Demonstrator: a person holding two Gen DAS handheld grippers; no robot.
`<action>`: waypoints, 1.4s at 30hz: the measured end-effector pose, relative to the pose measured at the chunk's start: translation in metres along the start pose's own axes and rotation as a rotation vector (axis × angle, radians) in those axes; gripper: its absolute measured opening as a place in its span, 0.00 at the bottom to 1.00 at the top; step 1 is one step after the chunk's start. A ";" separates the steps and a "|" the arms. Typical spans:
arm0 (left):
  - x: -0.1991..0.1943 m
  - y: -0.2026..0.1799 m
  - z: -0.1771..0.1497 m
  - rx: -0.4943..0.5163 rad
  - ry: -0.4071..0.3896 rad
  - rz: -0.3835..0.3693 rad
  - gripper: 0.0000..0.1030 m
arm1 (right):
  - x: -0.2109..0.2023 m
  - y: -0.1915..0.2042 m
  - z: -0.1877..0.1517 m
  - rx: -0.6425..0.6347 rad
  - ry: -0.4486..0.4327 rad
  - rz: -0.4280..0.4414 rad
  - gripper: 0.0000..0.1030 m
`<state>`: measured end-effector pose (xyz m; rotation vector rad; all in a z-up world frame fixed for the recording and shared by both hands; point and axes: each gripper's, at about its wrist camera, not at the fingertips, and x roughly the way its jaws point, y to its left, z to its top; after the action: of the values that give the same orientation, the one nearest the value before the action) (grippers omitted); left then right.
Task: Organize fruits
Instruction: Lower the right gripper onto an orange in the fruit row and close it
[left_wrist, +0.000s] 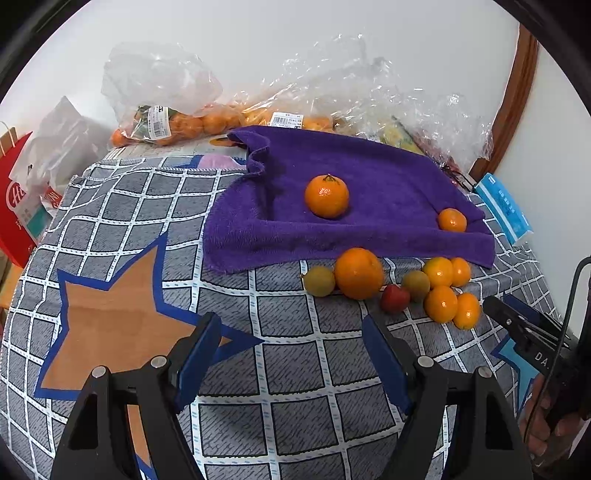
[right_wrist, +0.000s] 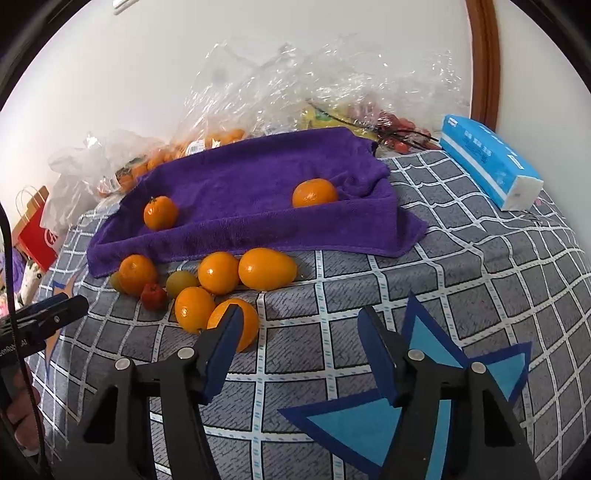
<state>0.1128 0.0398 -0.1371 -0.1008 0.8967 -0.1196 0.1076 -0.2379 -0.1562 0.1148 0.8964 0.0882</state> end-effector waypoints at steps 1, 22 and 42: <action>0.001 0.000 0.000 -0.001 0.002 0.001 0.75 | 0.001 0.001 0.000 -0.005 -0.003 -0.005 0.58; 0.007 0.005 0.003 -0.023 0.026 0.001 0.75 | 0.007 -0.001 0.002 0.003 0.019 0.105 0.27; 0.003 0.002 0.006 -0.012 0.020 0.004 0.75 | 0.024 0.027 -0.004 -0.113 0.068 0.091 0.38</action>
<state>0.1196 0.0417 -0.1361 -0.1085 0.9174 -0.1115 0.1187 -0.2076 -0.1735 0.0469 0.9521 0.2282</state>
